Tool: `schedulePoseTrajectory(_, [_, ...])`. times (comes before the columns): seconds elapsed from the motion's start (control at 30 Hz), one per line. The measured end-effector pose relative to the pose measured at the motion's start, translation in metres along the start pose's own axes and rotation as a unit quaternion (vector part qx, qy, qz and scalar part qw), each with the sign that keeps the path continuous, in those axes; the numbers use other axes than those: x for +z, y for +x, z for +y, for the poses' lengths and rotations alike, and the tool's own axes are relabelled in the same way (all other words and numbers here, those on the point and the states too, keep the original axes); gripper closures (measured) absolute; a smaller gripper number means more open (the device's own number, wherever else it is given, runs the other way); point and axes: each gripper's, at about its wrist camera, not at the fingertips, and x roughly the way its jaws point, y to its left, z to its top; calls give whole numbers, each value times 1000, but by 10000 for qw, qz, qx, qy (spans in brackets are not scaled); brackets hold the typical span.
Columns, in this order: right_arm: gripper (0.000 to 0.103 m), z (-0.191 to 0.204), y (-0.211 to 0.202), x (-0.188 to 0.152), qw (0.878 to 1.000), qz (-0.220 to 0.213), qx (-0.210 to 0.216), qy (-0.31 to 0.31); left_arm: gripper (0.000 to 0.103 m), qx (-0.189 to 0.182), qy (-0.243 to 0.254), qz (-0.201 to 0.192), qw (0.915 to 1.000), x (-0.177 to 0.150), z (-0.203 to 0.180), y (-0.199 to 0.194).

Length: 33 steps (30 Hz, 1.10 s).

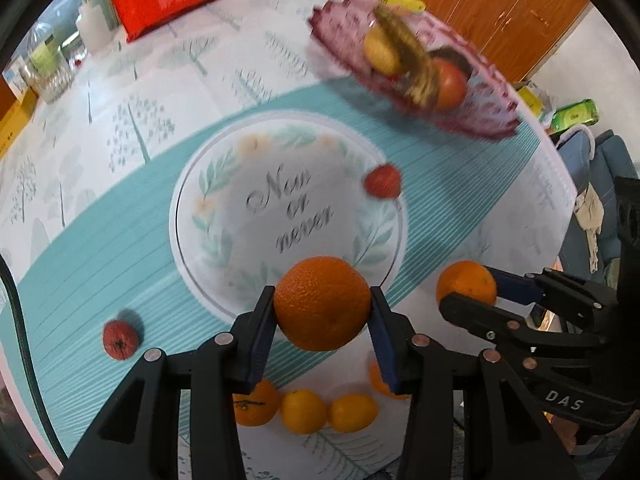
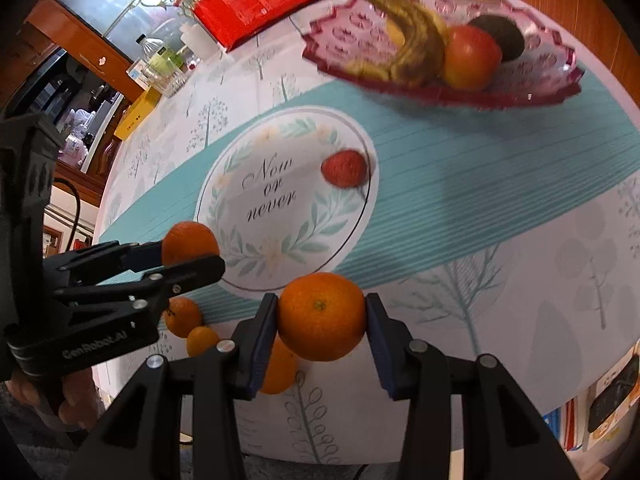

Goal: Organize fruits
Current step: 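Carry both oranges into the pink bowl and open both grippers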

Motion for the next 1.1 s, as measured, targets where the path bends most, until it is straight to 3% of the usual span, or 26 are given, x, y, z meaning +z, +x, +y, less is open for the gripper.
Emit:
schedulePoseTrajectory(0.53, [59,-31,-86,64,9932,-1003,-220,-549,60,-83,-20,-888,9960,72,-59,-51])
schedulePoseTrajectory(0.83, [59,-77,-100,125,9884,-1273,-389,-735,60,-22,-185,-1167,9930,138,-91,-40])
schedulePoseTrajectory(1.1, [59,-119,-78,192,9861,-1373,-532,-776,60,30,-286,-1054,9940,194,-119,3])
